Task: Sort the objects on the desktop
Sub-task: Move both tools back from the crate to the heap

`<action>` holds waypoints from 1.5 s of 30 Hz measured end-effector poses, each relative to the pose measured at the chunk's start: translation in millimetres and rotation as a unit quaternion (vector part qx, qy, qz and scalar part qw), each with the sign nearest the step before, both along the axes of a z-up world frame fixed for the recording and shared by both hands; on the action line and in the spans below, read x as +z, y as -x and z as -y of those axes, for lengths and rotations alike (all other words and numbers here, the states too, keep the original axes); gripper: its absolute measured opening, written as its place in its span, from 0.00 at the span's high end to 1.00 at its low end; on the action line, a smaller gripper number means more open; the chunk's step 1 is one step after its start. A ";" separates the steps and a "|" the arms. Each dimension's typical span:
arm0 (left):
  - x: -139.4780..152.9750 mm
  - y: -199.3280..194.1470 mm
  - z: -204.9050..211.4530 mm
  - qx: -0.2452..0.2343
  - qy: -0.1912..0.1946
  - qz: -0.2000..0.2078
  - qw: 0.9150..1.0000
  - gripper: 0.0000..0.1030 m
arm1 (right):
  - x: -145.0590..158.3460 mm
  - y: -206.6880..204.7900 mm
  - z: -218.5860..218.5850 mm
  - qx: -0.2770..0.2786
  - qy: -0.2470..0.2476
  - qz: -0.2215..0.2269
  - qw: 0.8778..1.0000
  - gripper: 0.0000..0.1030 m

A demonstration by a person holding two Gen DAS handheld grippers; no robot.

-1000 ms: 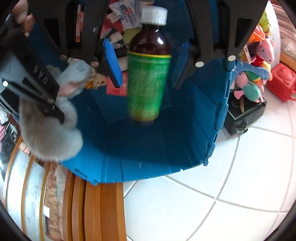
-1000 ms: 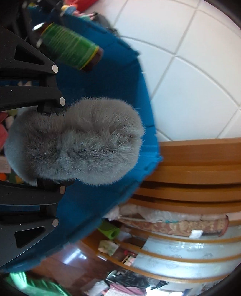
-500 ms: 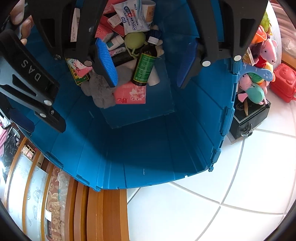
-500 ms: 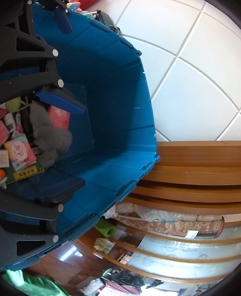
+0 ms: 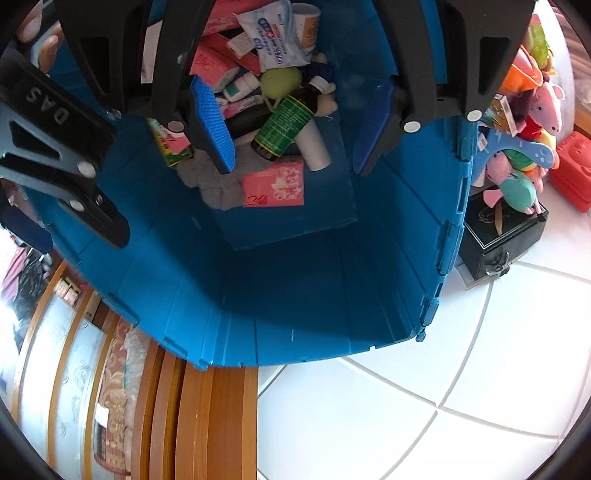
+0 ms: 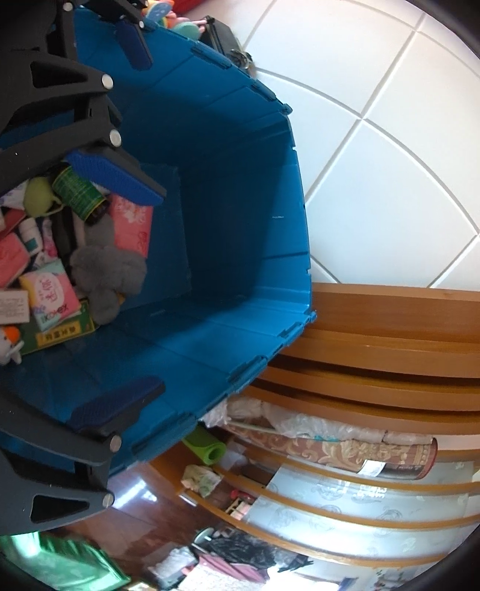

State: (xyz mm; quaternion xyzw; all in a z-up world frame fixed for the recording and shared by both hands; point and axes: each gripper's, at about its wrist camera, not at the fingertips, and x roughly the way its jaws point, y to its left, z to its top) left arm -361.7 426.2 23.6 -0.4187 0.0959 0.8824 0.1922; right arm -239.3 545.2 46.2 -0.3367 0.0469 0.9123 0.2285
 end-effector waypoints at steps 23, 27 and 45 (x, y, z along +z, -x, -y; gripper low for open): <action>64.7 -105.5 154.0 0.028 -0.084 -0.106 0.990 0.36 | 48.3 -106.6 112.2 0.046 -0.007 -0.091 0.995 0.00; 58.9 -128.8 197.6 0.054 -0.068 -0.138 0.987 0.36 | 44.9 -123.4 148.6 0.087 0.014 -0.117 0.989 0.00; -9.6 -185.0 389.7 0.144 -0.034 -0.128 0.981 0.36 | 21.5 -155.8 318.8 0.232 -0.017 -0.164 0.959 0.00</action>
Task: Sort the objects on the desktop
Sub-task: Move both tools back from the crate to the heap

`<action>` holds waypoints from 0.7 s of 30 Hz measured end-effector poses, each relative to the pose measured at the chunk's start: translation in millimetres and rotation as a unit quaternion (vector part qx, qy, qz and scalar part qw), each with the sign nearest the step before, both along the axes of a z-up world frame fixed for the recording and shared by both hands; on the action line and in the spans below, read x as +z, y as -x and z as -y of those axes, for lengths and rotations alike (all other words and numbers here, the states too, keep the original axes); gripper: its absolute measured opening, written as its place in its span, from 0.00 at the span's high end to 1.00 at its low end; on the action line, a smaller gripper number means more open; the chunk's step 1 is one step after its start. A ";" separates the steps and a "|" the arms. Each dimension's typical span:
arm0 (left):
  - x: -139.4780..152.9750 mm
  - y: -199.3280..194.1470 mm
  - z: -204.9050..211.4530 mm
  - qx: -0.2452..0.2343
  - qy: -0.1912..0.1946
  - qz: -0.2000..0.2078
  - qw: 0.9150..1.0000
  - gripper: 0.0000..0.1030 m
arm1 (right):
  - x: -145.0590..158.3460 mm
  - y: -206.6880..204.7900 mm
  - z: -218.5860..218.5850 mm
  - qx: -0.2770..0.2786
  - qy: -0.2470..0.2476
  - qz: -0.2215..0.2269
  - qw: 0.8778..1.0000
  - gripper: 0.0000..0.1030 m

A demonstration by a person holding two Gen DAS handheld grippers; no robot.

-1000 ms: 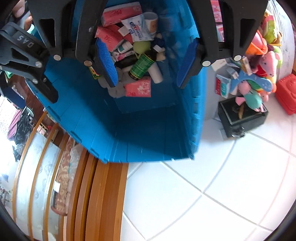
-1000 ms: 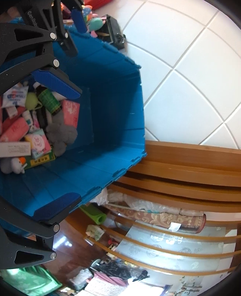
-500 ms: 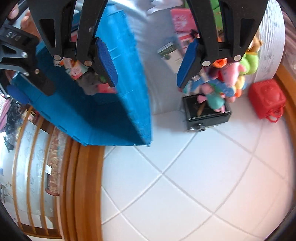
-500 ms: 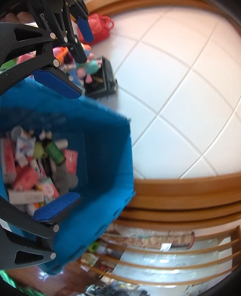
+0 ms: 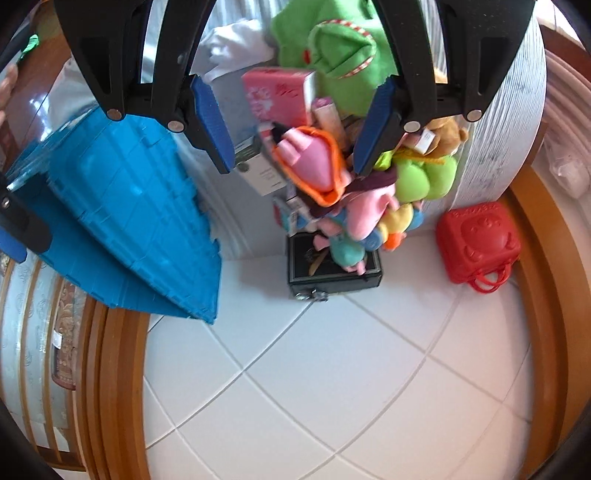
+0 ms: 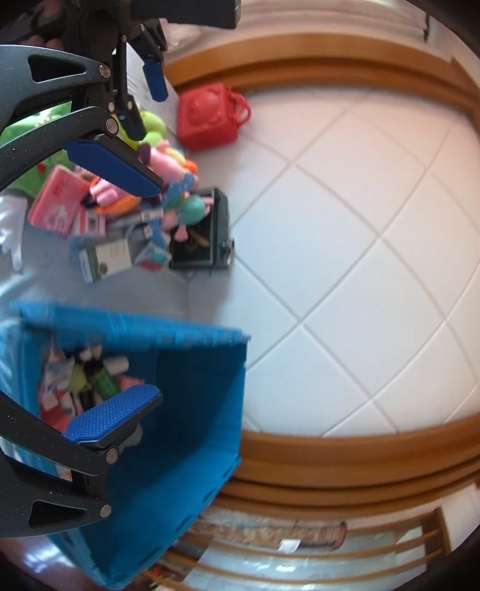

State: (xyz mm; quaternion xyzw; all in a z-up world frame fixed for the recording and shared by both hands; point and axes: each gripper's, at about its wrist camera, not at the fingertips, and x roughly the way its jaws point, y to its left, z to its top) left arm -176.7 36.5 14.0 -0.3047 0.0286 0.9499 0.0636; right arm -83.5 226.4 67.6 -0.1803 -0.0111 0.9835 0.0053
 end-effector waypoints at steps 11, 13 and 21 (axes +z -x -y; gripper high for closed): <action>-88.2 0.6 108.6 0.077 0.013 0.092 0.993 0.36 | -66.9 27.2 82.1 0.065 -0.011 0.078 0.995 0.00; -105.6 0.8 132.3 0.092 0.007 0.114 0.989 0.36 | -78.6 33.1 89.2 0.065 -0.005 0.095 0.993 0.00; -162.3 -4.3 197.5 0.134 0.008 0.169 0.976 0.36 | -143.7 63.4 103.3 0.054 0.061 0.194 0.978 0.00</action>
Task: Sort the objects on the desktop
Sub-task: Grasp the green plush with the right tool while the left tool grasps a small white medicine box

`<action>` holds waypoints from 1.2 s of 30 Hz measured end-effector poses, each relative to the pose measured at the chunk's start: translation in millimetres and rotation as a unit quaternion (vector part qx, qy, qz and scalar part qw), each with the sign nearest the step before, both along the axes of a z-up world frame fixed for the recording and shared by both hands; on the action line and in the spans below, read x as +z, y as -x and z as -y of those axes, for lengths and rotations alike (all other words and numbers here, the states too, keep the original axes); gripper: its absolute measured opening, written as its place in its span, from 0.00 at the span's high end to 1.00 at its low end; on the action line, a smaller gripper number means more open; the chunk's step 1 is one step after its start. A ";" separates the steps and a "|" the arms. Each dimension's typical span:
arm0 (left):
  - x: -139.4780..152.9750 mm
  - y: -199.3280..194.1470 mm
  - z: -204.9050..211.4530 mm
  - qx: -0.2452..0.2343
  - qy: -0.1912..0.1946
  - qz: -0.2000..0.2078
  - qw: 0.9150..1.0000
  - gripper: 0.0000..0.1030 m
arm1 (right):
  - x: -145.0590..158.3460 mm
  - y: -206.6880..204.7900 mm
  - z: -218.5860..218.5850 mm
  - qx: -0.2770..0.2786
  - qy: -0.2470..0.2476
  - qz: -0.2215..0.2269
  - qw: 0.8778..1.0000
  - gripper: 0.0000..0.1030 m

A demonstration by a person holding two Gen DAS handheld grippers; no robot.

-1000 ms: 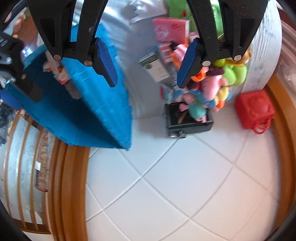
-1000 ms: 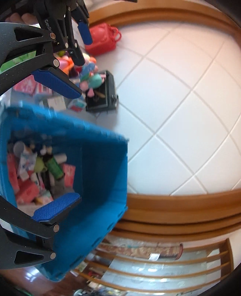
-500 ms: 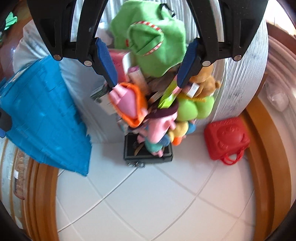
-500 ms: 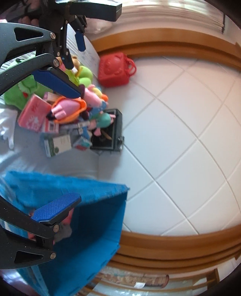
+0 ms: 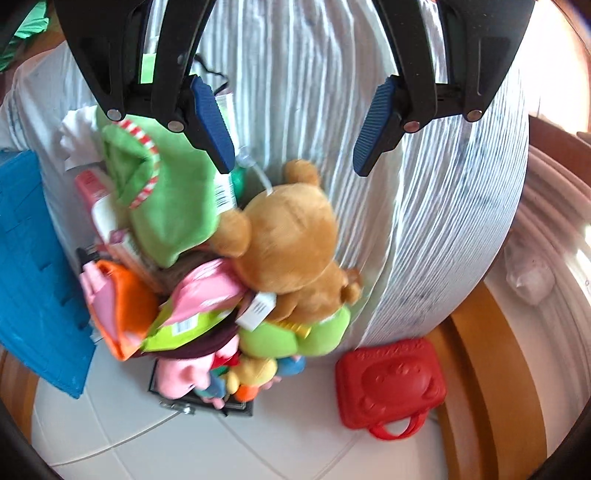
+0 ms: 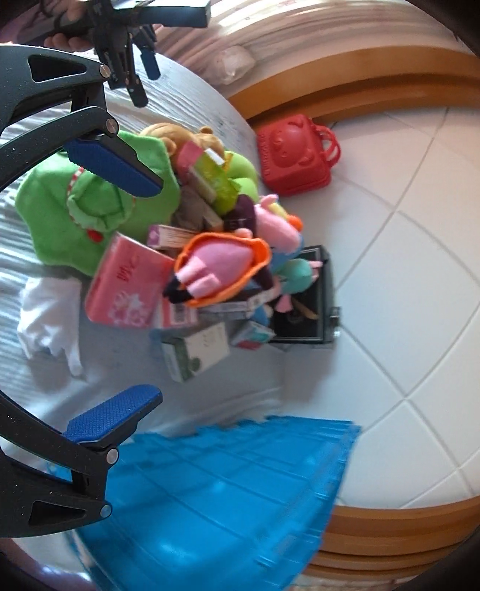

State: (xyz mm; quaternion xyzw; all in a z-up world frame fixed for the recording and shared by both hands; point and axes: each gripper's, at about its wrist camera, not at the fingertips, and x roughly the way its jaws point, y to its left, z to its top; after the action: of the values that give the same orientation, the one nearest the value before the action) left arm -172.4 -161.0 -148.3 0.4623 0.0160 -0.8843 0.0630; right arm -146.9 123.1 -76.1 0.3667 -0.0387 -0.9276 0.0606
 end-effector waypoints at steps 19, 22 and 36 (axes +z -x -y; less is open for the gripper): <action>-67.0 2.0 11.7 -0.038 -0.007 0.065 0.997 0.36 | -101.9 11.5 49.8 0.007 0.006 0.141 0.990 0.05; -69.9 4.1 7.2 -0.051 -0.005 0.066 0.997 0.36 | -104.6 14.7 61.6 0.026 0.015 0.146 0.989 0.07; -86.7 15.6 0.7 -0.068 -0.016 0.088 0.994 0.36 | -135.4 30.3 122.4 0.103 -0.007 0.171 0.980 0.41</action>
State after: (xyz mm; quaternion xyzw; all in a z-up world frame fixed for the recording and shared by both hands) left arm -187.9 -161.6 -235.0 0.5389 -0.0072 -0.8423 -0.0034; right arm -177.2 0.7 -211.6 0.5223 -0.0041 -0.8401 0.1463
